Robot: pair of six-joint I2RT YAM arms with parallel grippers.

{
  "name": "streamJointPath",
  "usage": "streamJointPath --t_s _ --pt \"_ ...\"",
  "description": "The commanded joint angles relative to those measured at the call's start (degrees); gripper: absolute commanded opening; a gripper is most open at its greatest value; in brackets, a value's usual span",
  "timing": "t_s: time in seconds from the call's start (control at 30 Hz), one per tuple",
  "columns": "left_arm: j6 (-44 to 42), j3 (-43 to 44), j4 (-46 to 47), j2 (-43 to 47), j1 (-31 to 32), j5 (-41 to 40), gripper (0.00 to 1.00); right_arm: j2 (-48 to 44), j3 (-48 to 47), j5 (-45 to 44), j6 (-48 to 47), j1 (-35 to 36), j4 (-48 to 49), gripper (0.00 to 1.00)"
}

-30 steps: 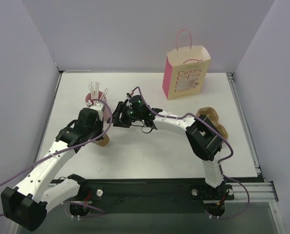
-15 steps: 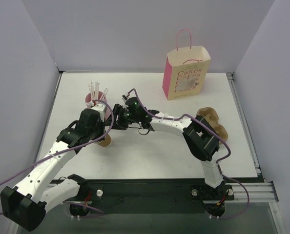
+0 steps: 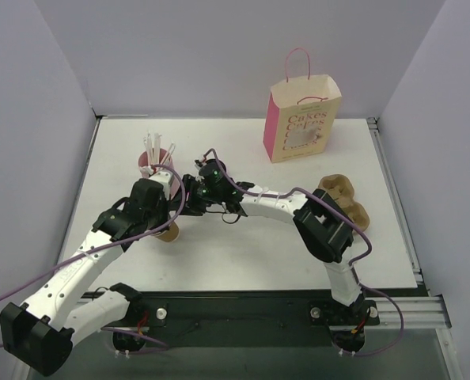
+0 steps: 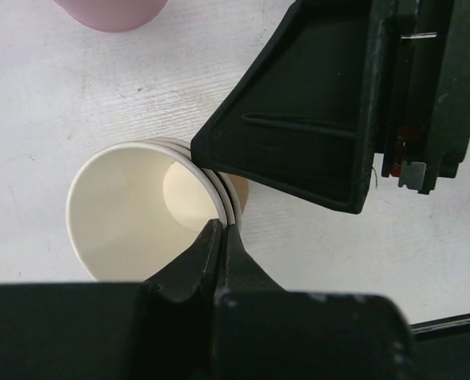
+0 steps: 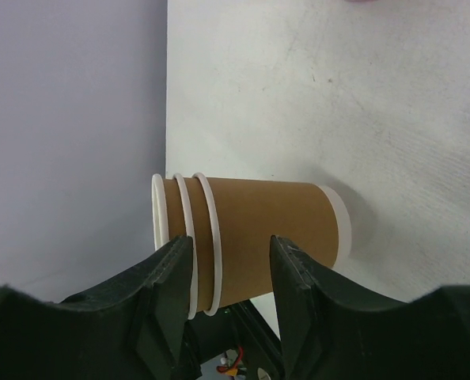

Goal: Pack the takeout coffee

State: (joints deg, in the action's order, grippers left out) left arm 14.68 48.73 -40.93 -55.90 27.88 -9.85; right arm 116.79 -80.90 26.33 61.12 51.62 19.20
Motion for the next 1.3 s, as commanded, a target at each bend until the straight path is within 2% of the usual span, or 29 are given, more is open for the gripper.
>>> streamJointPath --t_s 0.0,0.43,0.93,1.07,1.1,1.2,1.27 --pt "0.6 0.8 2.4 1.1 0.8 -2.1 0.0 -0.1 -0.7 -1.9 -2.2 1.2 -2.7 0.43" --pt "1.2 2.3 -0.1 1.3 0.9 -5.5 0.0 -0.6 -1.4 -4.9 -5.4 1.6 -6.5 0.41" --pt "-0.4 14.8 -12.0 0.4 0.9 -10.2 0.0 -3.3 -6.7 -3.3 -7.2 -0.6 -10.6 0.41" --pt "-1.1 20.1 -12.5 -0.1 0.9 -9.1 0.0 -9.5 -2.0 -2.7 -10.2 -3.8 -11.4 0.42" --pt "-1.1 21.5 -12.8 -0.5 0.9 -8.9 0.0 -13.7 -0.5 -3.3 -11.4 -4.6 -12.2 0.42" --pt "-1.7 27.6 -14.2 -3.0 1.4 -6.9 0.0 -23.9 6.9 -8.2 -18.2 -7.4 -16.3 0.43" --pt "-1.7 31.1 -14.4 -5.8 3.2 -6.4 0.0 -29.1 11.4 -12.5 -23.7 -9.0 -22.6 0.44"
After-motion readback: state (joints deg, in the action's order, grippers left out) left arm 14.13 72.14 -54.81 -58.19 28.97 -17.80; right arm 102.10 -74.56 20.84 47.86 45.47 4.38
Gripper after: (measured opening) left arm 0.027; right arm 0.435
